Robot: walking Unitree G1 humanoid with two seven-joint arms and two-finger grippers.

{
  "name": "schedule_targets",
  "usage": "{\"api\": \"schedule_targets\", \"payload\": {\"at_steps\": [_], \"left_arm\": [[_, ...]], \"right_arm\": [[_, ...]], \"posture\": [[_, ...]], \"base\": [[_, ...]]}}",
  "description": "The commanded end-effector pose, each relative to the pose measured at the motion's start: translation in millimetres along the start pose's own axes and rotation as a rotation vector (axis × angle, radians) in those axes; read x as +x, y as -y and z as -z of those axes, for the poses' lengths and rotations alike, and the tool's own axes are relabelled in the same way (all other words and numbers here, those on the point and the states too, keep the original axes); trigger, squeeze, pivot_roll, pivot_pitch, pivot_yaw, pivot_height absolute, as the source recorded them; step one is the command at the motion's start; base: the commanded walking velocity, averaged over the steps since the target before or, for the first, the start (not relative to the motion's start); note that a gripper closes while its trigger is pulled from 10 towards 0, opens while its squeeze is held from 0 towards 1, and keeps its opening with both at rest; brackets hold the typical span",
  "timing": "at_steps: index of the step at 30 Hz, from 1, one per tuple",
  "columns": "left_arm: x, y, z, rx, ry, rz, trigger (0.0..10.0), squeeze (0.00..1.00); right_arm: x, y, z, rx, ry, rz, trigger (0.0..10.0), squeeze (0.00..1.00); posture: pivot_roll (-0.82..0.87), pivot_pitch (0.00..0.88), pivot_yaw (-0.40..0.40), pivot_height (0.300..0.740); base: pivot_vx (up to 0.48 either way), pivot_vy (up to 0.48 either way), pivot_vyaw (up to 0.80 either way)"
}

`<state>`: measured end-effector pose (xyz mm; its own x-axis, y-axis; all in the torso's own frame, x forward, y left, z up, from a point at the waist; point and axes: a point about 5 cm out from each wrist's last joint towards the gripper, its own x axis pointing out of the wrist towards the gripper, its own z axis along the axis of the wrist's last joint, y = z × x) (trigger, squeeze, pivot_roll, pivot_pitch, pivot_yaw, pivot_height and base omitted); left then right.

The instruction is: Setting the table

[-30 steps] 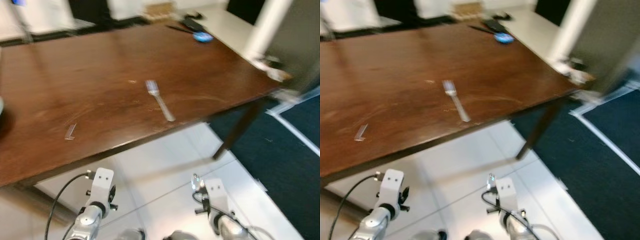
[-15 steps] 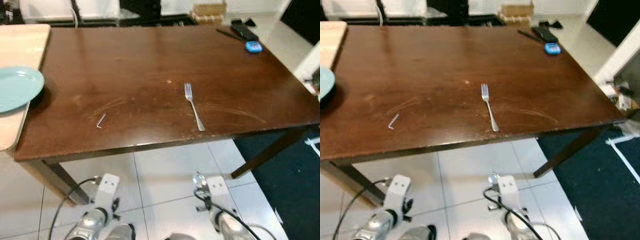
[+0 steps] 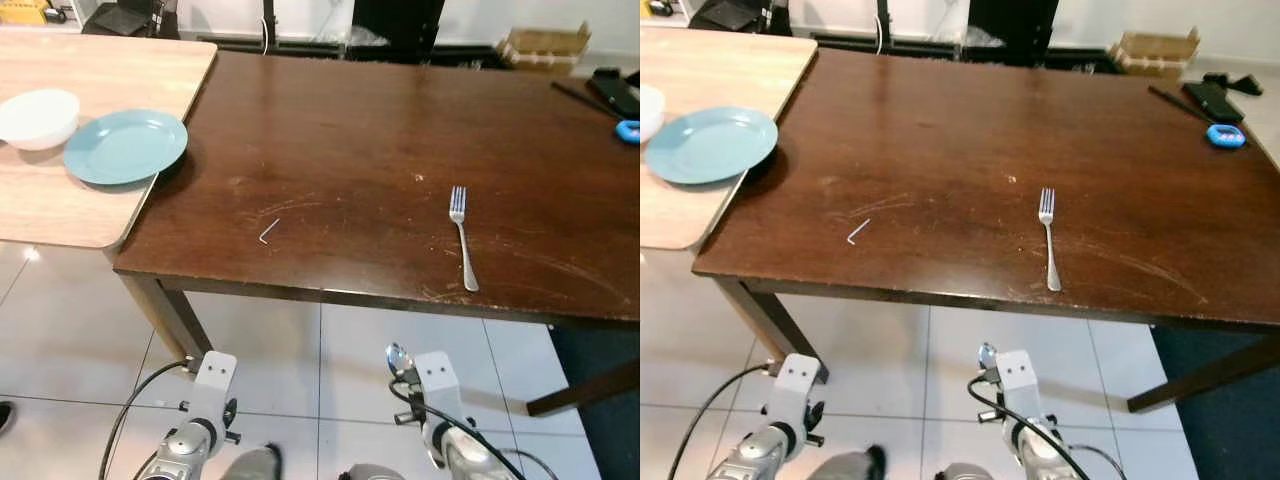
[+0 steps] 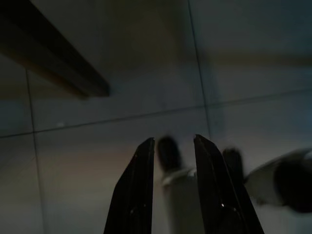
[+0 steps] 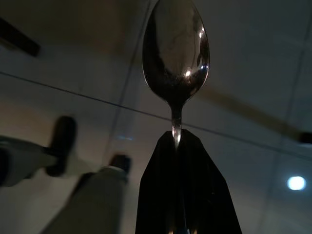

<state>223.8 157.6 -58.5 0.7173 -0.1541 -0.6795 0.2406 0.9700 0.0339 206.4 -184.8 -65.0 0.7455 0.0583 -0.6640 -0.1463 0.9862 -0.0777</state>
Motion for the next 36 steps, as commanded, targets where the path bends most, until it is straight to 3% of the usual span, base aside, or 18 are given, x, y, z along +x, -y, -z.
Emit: {"api": "schedule_targets", "payload": {"at_steps": [1,17,36], "left_arm": [[-2.5,-0.4,8.0,0.008,-0.021,0.007,10.0,0.0],[0.8,5.6,-0.6,0.011,-0.01,0.076,10.0,0.0],[0.1,9.9,1.5,-0.019,0.002,0.08,10.0,0.0]], "right_arm": [[-0.3,-2.5,2.0,0.044,-0.002,0.015,10.0,0.0],[-4.2,2.0,11.3,0.055,-0.029,0.045,10.0,0.0],[-4.3,3.9,10.3,0.054,-0.022,0.046,10.0,0.0]], "posture": [[0.07,0.061,-0.015,0.74],[0.05,0.063,-0.009,0.74],[0.04,0.047,-0.021,0.74]], "base": [[0.0,0.0,0.0],[0.0,0.0,0.0],[0.0,-0.449,0.0]]}}
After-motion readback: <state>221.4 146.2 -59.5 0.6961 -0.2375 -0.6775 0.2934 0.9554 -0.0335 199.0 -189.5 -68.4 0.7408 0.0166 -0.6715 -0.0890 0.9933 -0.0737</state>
